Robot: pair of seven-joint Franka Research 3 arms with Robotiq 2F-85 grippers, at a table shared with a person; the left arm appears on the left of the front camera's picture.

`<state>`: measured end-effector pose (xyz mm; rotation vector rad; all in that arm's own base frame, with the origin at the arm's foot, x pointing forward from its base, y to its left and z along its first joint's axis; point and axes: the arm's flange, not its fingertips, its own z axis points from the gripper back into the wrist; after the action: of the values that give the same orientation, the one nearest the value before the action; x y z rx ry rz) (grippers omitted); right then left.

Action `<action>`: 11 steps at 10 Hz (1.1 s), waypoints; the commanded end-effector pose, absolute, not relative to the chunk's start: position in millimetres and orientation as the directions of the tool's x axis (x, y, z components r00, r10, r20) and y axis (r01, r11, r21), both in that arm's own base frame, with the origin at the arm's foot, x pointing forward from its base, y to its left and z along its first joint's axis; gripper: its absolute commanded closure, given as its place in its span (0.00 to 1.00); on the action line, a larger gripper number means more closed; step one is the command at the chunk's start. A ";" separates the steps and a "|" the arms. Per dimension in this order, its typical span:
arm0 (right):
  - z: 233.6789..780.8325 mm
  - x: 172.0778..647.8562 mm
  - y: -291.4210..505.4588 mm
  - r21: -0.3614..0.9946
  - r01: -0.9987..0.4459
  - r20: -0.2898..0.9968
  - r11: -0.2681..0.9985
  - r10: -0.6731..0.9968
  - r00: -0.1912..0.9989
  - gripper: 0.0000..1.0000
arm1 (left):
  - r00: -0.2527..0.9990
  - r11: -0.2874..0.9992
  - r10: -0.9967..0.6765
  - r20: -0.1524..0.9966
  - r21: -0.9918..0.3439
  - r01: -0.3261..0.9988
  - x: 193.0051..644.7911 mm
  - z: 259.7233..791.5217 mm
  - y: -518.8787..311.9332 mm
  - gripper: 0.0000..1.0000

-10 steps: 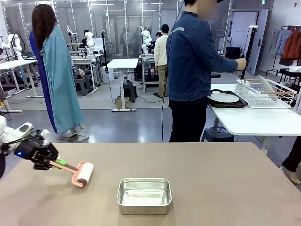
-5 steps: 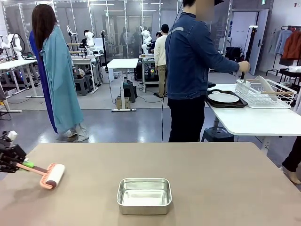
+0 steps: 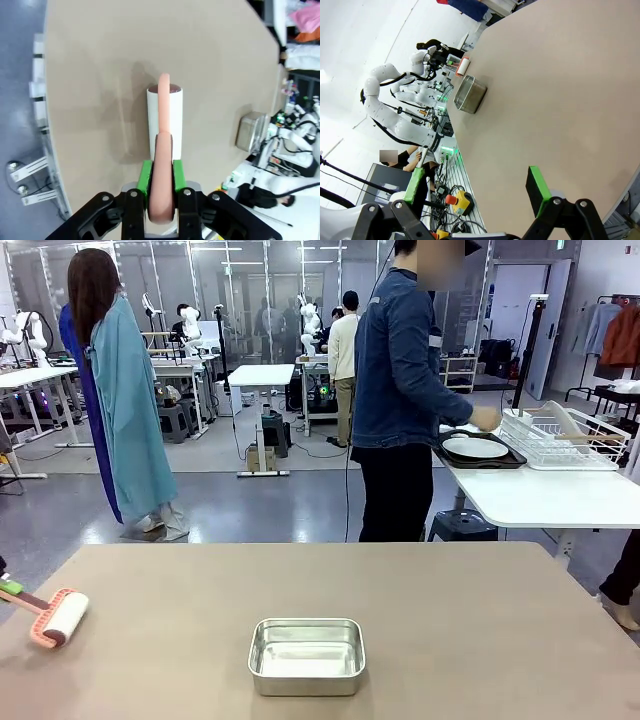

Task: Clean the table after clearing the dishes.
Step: When the right (or left) Handle tray is removed, use the right hand (or left hand) to clean the right (or left) side of the table with the Lint Roller, then place the Lint Roller back on top of the Airtight Container.

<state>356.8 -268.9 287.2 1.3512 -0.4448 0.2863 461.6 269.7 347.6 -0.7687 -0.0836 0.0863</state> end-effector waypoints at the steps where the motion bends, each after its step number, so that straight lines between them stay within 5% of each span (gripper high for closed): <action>1: 290.3 355.3 -267.1 0.871 -0.443 0.461 0.215 -0.044 0.886 0.00 | 0.991 0.751 0.084 0.101 -0.660 0.003 431.4 385.3 261.0 0.79; 6: 290.3 355.3 -267.1 0.871 -0.443 0.461 0.215 -0.044 0.886 0.00 | 0.906 0.819 0.142 0.400 -0.561 0.120 351.1 495.6 202.3 0.79; 7: 290.3 355.3 -267.1 0.871 -0.443 0.461 0.215 -0.044 0.886 0.00 | 0.952 0.785 0.077 0.298 -0.607 0.126 387.5 485.4 239.3 0.79; 11: 290.3 355.3 -267.1 0.871 -0.443 0.461 0.215 -0.044 0.886 0.00 | 0.952 0.785 0.077 0.298 -0.607 0.126 387.5 485.4 239.3 0.79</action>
<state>356.8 -268.8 287.5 1.3509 -0.4452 0.2867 388.7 233.7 473.5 -0.6761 -0.3119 -0.0111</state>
